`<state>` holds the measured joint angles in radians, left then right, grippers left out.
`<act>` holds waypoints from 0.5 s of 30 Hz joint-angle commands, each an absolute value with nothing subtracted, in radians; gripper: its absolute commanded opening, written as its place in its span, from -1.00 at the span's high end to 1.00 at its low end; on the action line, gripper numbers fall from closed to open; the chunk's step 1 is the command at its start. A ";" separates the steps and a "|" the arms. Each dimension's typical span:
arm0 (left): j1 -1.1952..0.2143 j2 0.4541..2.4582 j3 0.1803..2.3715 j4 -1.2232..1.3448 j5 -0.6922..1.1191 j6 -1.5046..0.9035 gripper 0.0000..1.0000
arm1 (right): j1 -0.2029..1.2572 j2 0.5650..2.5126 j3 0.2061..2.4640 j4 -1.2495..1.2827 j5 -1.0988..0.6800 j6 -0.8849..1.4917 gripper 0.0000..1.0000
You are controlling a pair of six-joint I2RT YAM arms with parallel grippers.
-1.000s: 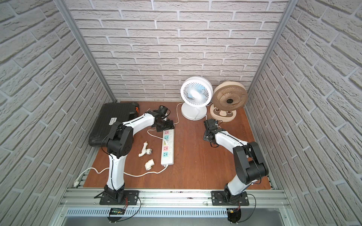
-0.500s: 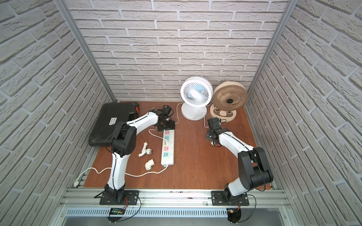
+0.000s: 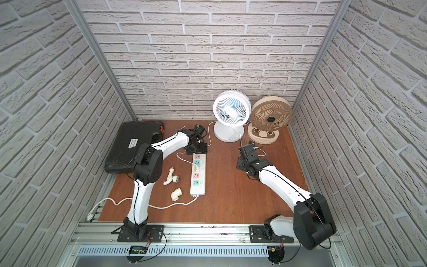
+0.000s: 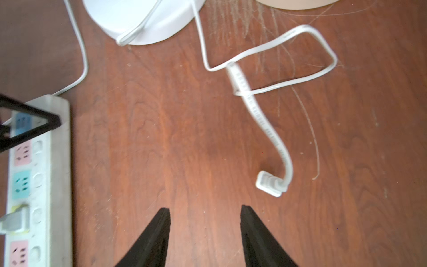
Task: Unplug the desk fan from the power strip
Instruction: Place the plug at the center of the board.
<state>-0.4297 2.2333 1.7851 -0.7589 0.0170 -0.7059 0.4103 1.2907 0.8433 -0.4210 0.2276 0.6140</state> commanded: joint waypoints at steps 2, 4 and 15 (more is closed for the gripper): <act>-0.420 2.322 1.761 -0.911 -0.027 -0.782 1.00 | 0.522 1.267 0.838 -0.304 0.228 0.678 -0.07; -0.420 2.329 1.769 -0.925 -0.029 -0.787 1.00 | 0.578 1.290 0.842 -0.264 0.220 0.699 -0.07; -0.427 2.361 1.811 -0.994 -0.067 -0.784 1.00 | 0.843 1.625 1.039 -0.133 0.246 0.716 -0.01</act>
<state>-0.4397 2.2688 1.8481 -0.8345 -0.0311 -0.7319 0.7963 1.5631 0.9768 -0.2062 0.2283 0.7071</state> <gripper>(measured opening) 0.849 0.504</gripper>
